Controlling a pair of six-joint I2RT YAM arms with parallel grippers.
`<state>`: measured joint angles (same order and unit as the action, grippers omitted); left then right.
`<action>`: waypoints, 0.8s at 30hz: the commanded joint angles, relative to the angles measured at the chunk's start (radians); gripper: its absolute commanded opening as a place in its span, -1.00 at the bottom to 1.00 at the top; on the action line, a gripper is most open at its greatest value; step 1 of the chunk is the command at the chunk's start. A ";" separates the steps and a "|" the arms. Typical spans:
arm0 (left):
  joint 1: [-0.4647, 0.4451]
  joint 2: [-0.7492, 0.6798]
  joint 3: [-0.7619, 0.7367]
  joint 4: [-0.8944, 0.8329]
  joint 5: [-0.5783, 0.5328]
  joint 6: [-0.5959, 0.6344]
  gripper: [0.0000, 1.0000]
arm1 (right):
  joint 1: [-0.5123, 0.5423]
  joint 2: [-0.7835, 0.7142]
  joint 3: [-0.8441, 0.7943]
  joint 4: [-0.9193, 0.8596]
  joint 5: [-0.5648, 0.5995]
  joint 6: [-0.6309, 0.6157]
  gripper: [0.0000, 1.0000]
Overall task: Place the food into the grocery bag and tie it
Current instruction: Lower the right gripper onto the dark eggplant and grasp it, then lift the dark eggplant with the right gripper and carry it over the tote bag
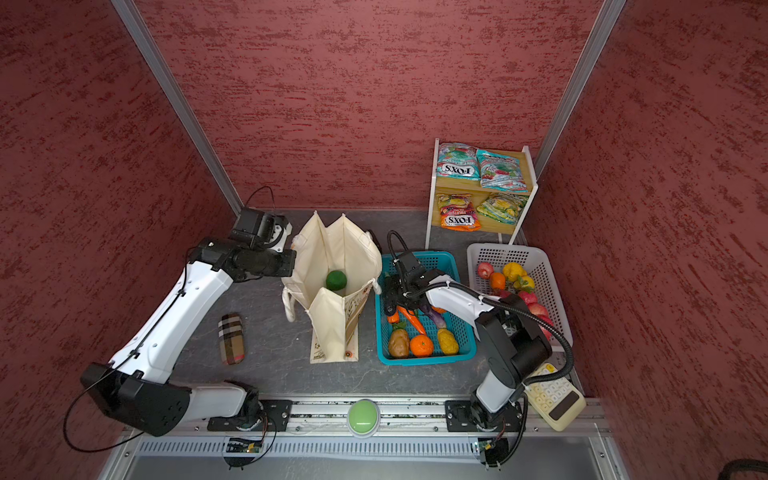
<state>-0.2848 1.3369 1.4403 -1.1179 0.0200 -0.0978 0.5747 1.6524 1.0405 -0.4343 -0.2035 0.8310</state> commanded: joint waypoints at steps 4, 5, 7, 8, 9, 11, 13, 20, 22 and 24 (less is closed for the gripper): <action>-0.007 -0.002 -0.003 -0.003 0.006 0.004 -1.00 | 0.005 0.021 0.027 0.032 -0.017 0.019 0.10; -0.007 -0.002 -0.004 -0.003 0.006 0.003 -1.00 | 0.007 0.024 0.027 0.034 -0.019 0.019 0.09; -0.007 -0.003 -0.004 -0.002 0.008 0.003 -1.00 | 0.008 0.029 0.029 0.035 -0.023 0.021 0.08; -0.007 -0.003 -0.005 -0.002 0.009 0.004 -1.00 | 0.008 0.030 0.029 0.035 -0.024 0.020 0.06; -0.007 -0.003 -0.005 0.000 0.009 0.003 -1.00 | 0.008 0.030 0.029 0.035 -0.025 0.020 0.04; -0.007 -0.002 -0.004 0.000 0.010 0.003 -1.00 | 0.008 0.030 0.031 0.034 -0.024 0.021 0.02; -0.007 -0.002 -0.004 0.000 0.010 0.003 -1.00 | 0.008 0.025 0.032 0.031 -0.021 0.019 -0.03; -0.007 -0.001 0.000 0.001 0.012 0.004 -1.00 | 0.008 -0.012 0.047 -0.002 0.015 0.010 -0.16; -0.006 -0.001 0.000 0.002 0.013 0.004 -1.00 | 0.008 -0.025 0.047 -0.011 0.025 0.009 -0.17; -0.007 -0.004 -0.001 0.002 0.014 0.003 -1.00 | 0.008 -0.037 0.047 -0.021 0.032 0.008 -0.18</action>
<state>-0.2848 1.3369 1.4403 -1.1168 0.0204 -0.0978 0.5789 1.6585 1.0538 -0.4393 -0.2005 0.8345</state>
